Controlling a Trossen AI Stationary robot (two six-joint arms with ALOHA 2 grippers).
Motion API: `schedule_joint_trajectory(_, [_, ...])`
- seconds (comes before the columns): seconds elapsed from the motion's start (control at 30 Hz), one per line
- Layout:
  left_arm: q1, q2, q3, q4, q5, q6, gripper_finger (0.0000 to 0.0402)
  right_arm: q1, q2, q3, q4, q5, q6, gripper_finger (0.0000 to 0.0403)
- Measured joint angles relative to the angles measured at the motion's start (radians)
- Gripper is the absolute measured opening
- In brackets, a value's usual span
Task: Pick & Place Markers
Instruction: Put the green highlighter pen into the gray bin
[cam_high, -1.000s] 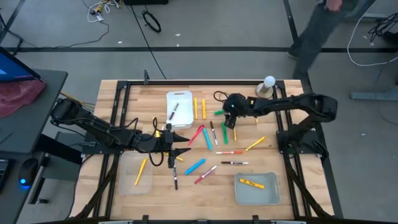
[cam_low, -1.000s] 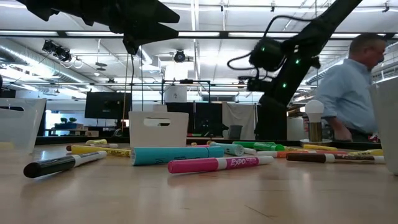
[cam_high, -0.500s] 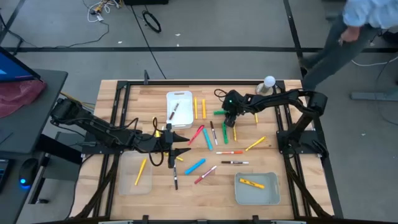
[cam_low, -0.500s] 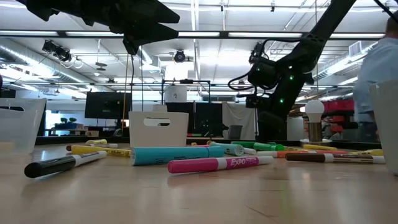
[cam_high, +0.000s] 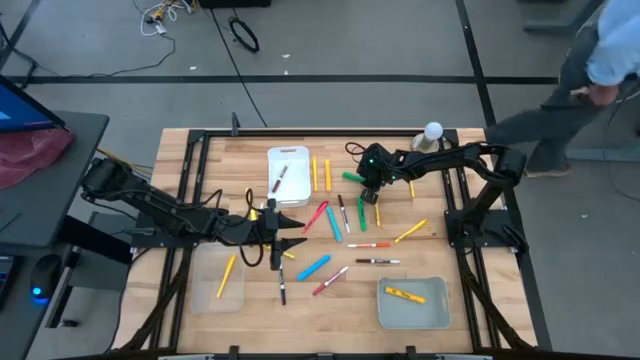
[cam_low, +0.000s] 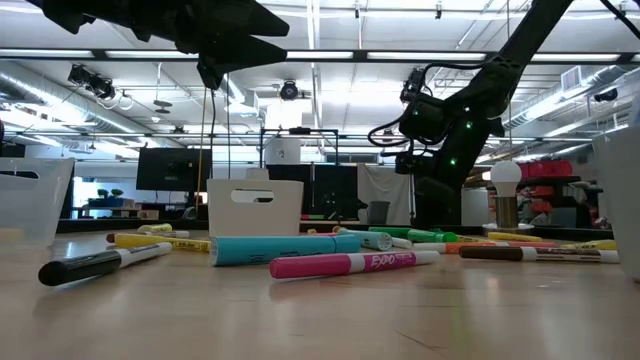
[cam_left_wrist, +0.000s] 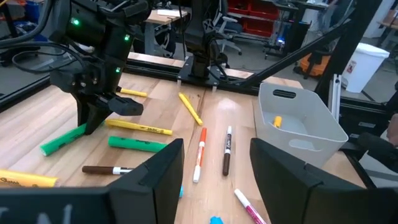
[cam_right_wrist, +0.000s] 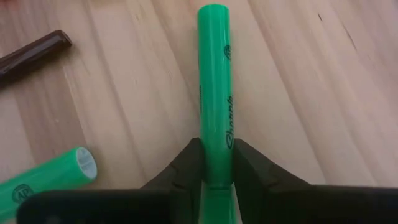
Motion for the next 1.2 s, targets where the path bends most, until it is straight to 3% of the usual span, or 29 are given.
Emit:
schedule_joint_trajectory(0.4, [0.0,0.0,0.0,0.0,0.0,-0.001,0.0192,0.002,-0.02,-0.005,0.022,0.01,0.049,0.0066])
schedule_joint_trajectory(0.67, [0.0,0.0,0.0,0.0,0.0,-0.002,0.0192,0.103,-0.2,-0.006,-0.015,0.186,0.148,0.0063])
schedule_joint_trajectory(0.8, [0.0,0.0,0.0,0.0,0.0,-0.002,0.0193,0.264,-0.34,-0.005,-0.045,0.242,0.234,0.0063])
schedule_joint_trajectory(0.97, [0.0,0.0,0.0,-0.002,0.0,-0.001,0.0193,0.572,-0.483,-0.004,-0.096,0.34,0.387,0.0063])
schedule_joint_trajectory(1.2, [0.0,0.0,0.0,-0.002,0.0,0.009,0.0192,1.0,-0.527,0.026,-0.15,0.395,0.711,0.0061])
